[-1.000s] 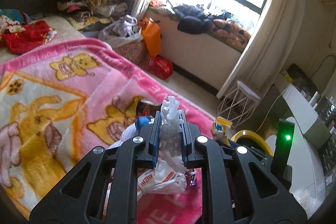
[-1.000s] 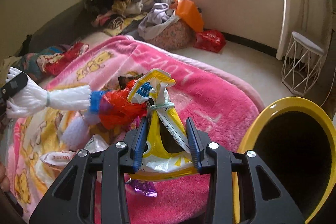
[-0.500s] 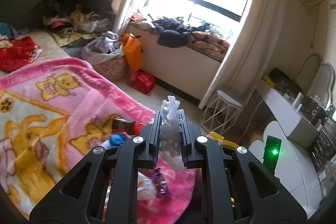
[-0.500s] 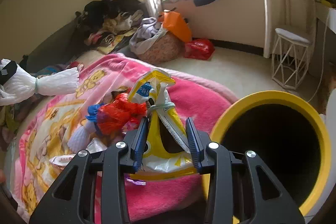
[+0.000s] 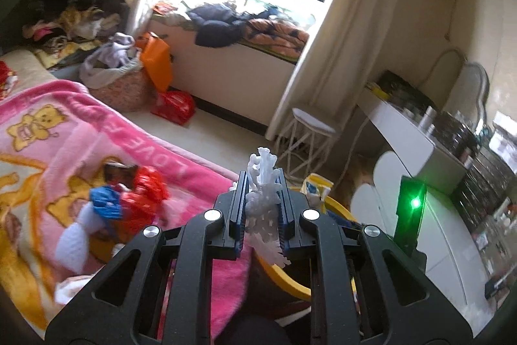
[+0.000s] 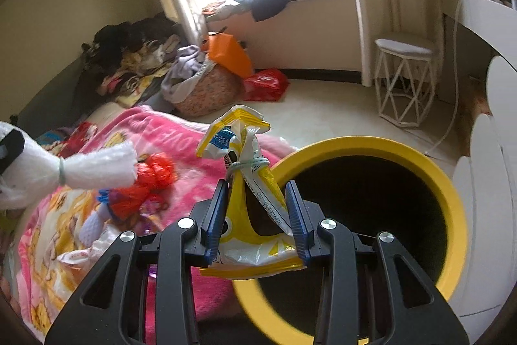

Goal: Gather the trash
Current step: 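Carry both items over the bin and open both grippers to drop them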

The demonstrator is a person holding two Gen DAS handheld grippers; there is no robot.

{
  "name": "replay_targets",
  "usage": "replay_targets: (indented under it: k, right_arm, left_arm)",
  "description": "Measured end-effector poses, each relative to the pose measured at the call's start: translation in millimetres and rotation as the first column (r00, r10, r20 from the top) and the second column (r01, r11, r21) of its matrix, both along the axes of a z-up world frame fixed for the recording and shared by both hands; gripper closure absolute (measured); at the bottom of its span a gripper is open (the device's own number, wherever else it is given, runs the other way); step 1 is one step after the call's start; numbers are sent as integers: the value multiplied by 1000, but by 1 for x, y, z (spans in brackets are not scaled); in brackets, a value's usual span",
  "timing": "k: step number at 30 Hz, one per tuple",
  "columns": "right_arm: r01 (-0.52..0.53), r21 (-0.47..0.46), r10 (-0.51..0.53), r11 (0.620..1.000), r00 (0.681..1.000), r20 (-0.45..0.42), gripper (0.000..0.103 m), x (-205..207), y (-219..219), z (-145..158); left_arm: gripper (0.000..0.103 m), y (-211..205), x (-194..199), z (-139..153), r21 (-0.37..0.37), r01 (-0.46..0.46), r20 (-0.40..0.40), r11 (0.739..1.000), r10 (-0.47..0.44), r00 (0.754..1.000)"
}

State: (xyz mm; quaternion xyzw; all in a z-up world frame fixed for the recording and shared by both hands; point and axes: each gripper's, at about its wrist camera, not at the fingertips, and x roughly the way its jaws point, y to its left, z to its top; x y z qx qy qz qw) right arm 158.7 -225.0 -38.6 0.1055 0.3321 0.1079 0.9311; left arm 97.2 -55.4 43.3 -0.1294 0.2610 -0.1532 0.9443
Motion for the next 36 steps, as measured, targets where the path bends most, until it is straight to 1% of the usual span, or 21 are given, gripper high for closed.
replay_targets:
  k: [2, 10, 15, 24, 27, 28, 29, 30, 31, 32, 34, 36]
  right_arm:
    - [25, -4, -25, 1000, 1000, 2, 68, 0, -10, -1]
    - [108, 33, -107, 994, 994, -26, 68, -1, -50, -14]
    - [122, 65, -120, 990, 992, -42, 68, -3, -69, -22]
    - [132, 84, -126, 988, 989, -79, 68, -4, -89, -33]
    - [131, 95, -121, 987, 988, -98, 65, -4, -96, -37]
    - [136, 93, -127, 986, 987, -104, 63, -4, -98, -37]
    - [142, 94, -132, 985, 985, -107, 55, -4, -101, -38]
    - [147, 99, -136, 984, 985, -106, 51, -5, -103, -38]
    - [152, 104, -141, 983, 985, -103, 43, -6, -105, -38]
    - [157, 106, -147, 982, 984, -99, 41, -8, -107, -37]
    - [165, 97, -155, 982, 983, -99, 40, -8, -110, -37]
    - [167, 80, -159, 983, 982, -97, 39, -8, -110, -36]
  left_arm:
    - [92, -11, 4, -3, 9, 26, -4, 1000, -26, 1000]
    - [91, -47, 22, -22, 39, 113, -53, 993, -111, 992]
    - [91, -69, 36, -40, 53, 166, -96, 985, -161, 982]
    - [91, -102, 64, -72, 57, 244, -199, 968, -229, 953]
    - [90, -110, 71, -82, 59, 256, -224, 965, -237, 945]
    - [84, -111, 73, -85, 64, 252, -230, 966, -231, 945]
    - [80, -112, 76, -88, 70, 247, -233, 966, -225, 946]
    - [66, -113, 78, -91, 68, 253, -240, 965, -230, 943]
    - [58, -113, 79, -93, 71, 252, -241, 965, -229, 943]
    - [54, -113, 79, -94, 81, 245, -234, 966, -221, 947]
    - [35, -111, 79, -95, 85, 230, -231, 969, -205, 951]
    - [30, -107, 78, -93, 66, 220, -222, 973, -201, 954]
